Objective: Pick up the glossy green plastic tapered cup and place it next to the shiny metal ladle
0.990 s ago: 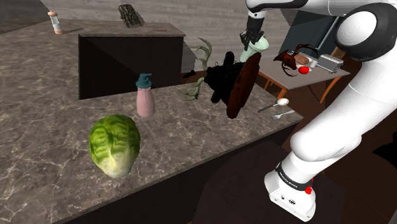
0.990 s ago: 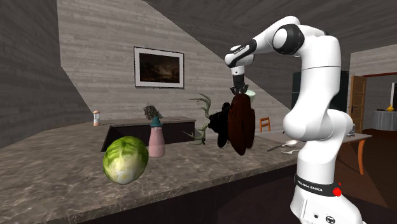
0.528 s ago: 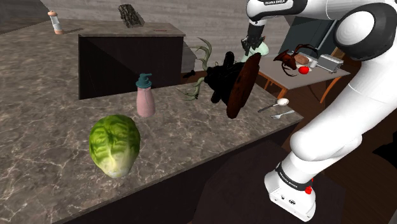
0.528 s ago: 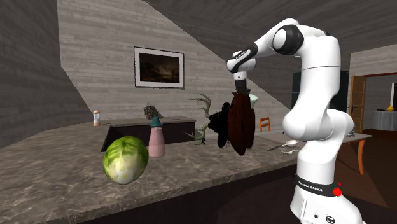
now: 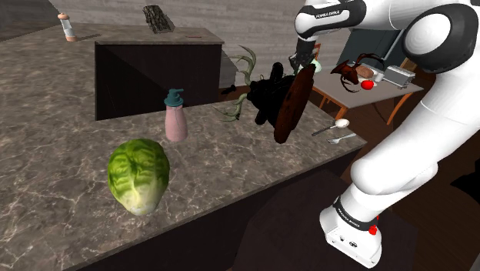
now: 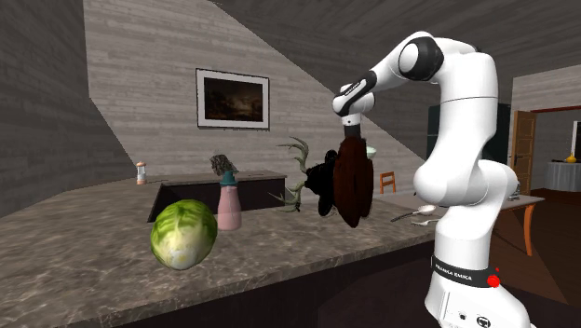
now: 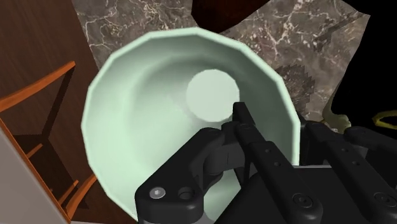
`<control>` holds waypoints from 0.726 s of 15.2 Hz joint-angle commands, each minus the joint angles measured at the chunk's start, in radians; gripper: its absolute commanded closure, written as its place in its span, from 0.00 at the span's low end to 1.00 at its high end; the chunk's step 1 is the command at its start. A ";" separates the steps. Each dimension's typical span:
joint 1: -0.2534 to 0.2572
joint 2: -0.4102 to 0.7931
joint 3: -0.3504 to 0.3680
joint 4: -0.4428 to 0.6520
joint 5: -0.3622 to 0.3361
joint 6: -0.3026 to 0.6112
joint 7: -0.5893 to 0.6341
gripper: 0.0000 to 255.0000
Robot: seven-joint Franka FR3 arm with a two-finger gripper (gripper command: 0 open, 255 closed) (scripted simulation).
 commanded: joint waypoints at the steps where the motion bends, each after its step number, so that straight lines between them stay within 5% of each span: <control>1: 0.000 0.003 0.000 -0.030 -0.003 0.029 0.007 1.00; 11: -0.003 0.033 -0.002 -0.129 -0.017 0.156 0.034 1.00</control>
